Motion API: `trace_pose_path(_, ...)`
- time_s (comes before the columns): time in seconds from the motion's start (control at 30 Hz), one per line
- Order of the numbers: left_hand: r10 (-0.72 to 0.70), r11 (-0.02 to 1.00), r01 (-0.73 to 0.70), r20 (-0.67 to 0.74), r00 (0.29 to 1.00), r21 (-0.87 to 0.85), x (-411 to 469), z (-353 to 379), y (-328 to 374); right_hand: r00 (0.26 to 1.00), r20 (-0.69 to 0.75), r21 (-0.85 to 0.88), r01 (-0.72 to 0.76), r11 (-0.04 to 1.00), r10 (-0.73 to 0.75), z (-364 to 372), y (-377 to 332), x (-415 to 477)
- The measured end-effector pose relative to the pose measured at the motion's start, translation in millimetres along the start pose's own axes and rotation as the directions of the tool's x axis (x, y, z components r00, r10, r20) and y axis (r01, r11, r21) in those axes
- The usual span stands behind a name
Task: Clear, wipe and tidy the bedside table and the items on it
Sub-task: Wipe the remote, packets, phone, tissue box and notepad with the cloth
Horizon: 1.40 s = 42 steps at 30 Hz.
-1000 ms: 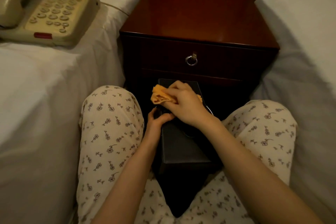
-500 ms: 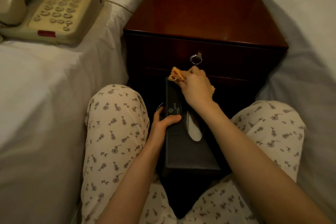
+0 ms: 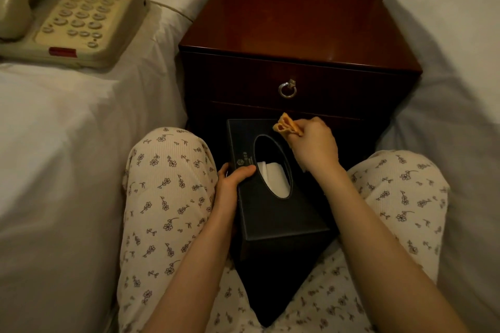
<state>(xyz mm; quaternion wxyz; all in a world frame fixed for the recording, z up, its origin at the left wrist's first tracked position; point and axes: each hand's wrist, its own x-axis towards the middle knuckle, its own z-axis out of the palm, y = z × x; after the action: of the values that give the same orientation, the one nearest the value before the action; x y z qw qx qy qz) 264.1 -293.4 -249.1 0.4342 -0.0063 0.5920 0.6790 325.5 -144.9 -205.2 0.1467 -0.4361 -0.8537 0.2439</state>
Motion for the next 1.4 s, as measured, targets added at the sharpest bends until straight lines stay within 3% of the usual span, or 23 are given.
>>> trace_pose_path(0.17,0.016,1.0,-0.014,-0.077,0.997,0.018,4,-1,-4,0.994,0.015,-0.058,0.109,0.992,-0.108,1,9,-33)
trace_pose_path(0.53,0.007,0.997,-0.005,-0.024,1.0,0.083,0,5,-3,1.0,-0.013,0.005,-0.012,1.0,0.012,11,-7,8)
trace_pose_path(0.67,-0.015,0.997,0.012,0.037,0.999,0.075,-2,7,-4,0.993,0.032,-0.036,0.111,0.993,-0.11,17,-24,17)
trace_pose_path(0.8,0.008,0.995,-0.011,0.036,0.999,0.103,2,9,-9,0.951,0.142,0.035,0.271,0.962,-0.273,23,-32,-4)
trace_pose_path(1.07,0.064,0.992,-0.069,0.048,0.997,0.103,8,4,-16,0.879,0.303,0.251,0.298,0.921,-0.367,-2,-28,-44)
trace_pose_path(1.17,0.088,0.989,-0.088,0.003,0.996,0.117,5,6,-13,0.86,0.373,0.307,0.239,0.921,-0.348,-17,-25,-50)
trace_pose_path(1.27,0.069,0.989,-0.057,-0.084,0.994,0.137,2,8,-12,0.867,0.405,0.257,0.199,0.946,-0.292,-24,-20,-54)
trace_pose_path(1.4,0.048,0.998,-0.042,-0.161,0.986,0.044,6,10,-5,0.86,0.399,0.305,0.203,0.931,-0.318,-31,-15,-68)
